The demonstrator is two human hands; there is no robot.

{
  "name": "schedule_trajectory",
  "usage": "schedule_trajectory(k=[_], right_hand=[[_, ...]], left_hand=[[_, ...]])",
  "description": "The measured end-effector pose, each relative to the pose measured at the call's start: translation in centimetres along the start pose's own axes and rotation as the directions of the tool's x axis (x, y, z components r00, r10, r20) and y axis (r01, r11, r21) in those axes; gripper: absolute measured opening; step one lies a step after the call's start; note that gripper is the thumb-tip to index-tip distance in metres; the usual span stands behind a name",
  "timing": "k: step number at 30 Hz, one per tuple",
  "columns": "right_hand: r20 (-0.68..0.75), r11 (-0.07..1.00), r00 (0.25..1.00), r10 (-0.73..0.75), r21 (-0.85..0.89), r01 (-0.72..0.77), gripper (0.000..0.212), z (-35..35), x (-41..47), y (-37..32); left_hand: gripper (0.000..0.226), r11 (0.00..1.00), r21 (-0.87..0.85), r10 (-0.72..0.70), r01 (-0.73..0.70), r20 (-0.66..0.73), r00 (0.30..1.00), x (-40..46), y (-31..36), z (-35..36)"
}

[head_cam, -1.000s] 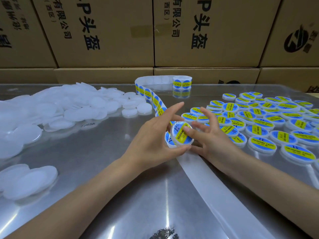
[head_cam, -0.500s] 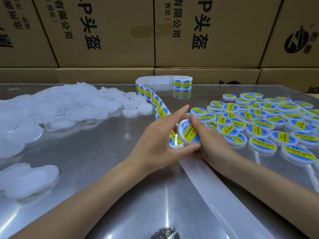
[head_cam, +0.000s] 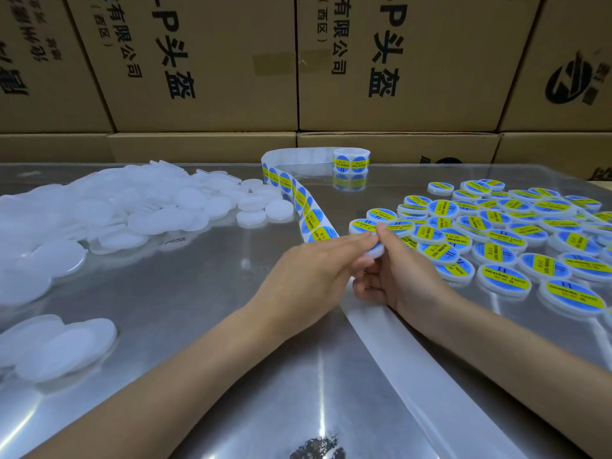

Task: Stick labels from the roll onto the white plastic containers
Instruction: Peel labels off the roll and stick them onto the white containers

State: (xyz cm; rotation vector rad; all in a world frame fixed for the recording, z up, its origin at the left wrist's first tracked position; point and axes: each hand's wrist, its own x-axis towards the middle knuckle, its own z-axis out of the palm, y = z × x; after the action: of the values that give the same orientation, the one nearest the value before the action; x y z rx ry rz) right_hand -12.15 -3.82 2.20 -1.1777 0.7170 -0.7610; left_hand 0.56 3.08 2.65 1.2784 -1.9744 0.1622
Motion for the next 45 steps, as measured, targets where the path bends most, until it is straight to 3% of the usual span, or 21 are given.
schedule_trajectory(k=[4, 11, 14, 19, 23, 27, 30, 32, 34, 35, 37, 41, 42, 43, 45], right_hand=[[-0.009, 1.0, 1.0, 0.017, -0.02, -0.017, 0.042, 0.1, 0.1, -0.1], [-0.125, 0.995, 0.99, -0.062, 0.069, 0.071, 0.022, -0.6, 0.1, 0.0], [-0.188, 0.979, 0.979, -0.077, 0.173, 0.111, 0.012, -1.0, 0.3, -0.2], [-0.195, 0.971, 0.98, -0.042, 0.222, 0.086, 0.009, -1.8, 0.5, -0.4], [-0.277, 0.966, 0.961, -0.016, 0.245, 0.086, 0.007, -2.3, 0.9, -0.5], [-0.251, 0.974, 0.967, 0.032, 0.227, 0.026, 0.012, -2.5, 1.0, -0.6], [-0.26, 0.998, 0.965, -0.025, 0.053, 0.04, 0.012, -2.2, 0.9, -0.4], [-0.302, 0.933, 0.926, -0.228, -0.34, 0.119, 0.017, -2.3, 0.8, 0.1], [-0.182, 0.627, 0.864, -0.47, -0.757, 0.182, 0.019, -2.8, 0.8, 0.5], [-0.105, 0.463, 0.85, -0.516, -0.869, 0.173, 0.021, -3.2, 0.8, 0.6], [-0.034, 0.255, 0.863, -0.504, -0.96, 0.111, 0.023, -3.8, 0.9, 0.7], [0.039, 0.013, 0.855, -0.518, -0.998, 0.053, 0.01, -4.0, 1.0, 0.6], [0.056, 0.007, 0.84, -0.54, -0.997, 0.072, 0.009, -4.0, 1.2, 0.7], [0.049, 0.067, 0.826, -0.562, -0.992, 0.105, 0.008, -4.1, 1.4, 0.7], [-0.021, 0.309, 0.81, -0.587, -0.93, 0.2, 0.01, -4.1, 1.7, 0.5]], left_hand=[[0.036, 0.996, -0.039, 0.08, -0.084, -0.096, 0.992, -0.1, -0.9, -0.2], [0.033, 0.954, 0.212, 0.249, -0.213, -0.162, 0.955, -0.3, -0.9, 0.0], [0.027, 0.952, 0.213, 0.24, -0.222, -0.063, 0.969, -0.3, -0.7, 0.2], [0.029, 0.986, 0.155, 0.011, -0.056, 0.276, 0.961, -1.1, -1.3, 0.8], [0.025, 0.988, 0.152, -0.028, -0.023, 0.329, 0.944, -1.1, -1.5, 1.0], [0.027, 0.987, 0.158, -0.068, 0.006, 0.385, 0.92, -1.0, -1.9, 1.1], [0.026, 0.989, 0.148, -0.078, 0.021, 0.388, 0.918, -0.9, -2.0, 1.1], [0.026, 0.989, 0.143, -0.085, 0.032, 0.385, 0.919, -1.0, -2.1, 1.0], [0.025, 0.989, 0.141, -0.094, 0.043, 0.374, 0.923, -1.0, -2.3, 0.9], [0.025, 0.989, 0.141, -0.101, 0.051, 0.368, 0.924, -0.9, -2.4, 0.8], [0.024, 0.987, 0.143, -0.118, 0.069, 0.364, 0.924, -0.9, -2.5, 0.7], [0.023, 0.987, 0.136, -0.127, 0.082, 0.363, 0.923, -0.9, -2.5, 0.7], [0.023, 0.988, 0.131, -0.128, 0.085, 0.363, 0.923, -0.9, -2.5, 0.8], [0.023, 0.988, 0.129, -0.128, 0.087, 0.362, 0.923, -0.9, -2.5, 0.8], [0.022, 0.988, 0.128, -0.129, 0.088, 0.359, 0.924, -0.9, -2.6, 0.8]])
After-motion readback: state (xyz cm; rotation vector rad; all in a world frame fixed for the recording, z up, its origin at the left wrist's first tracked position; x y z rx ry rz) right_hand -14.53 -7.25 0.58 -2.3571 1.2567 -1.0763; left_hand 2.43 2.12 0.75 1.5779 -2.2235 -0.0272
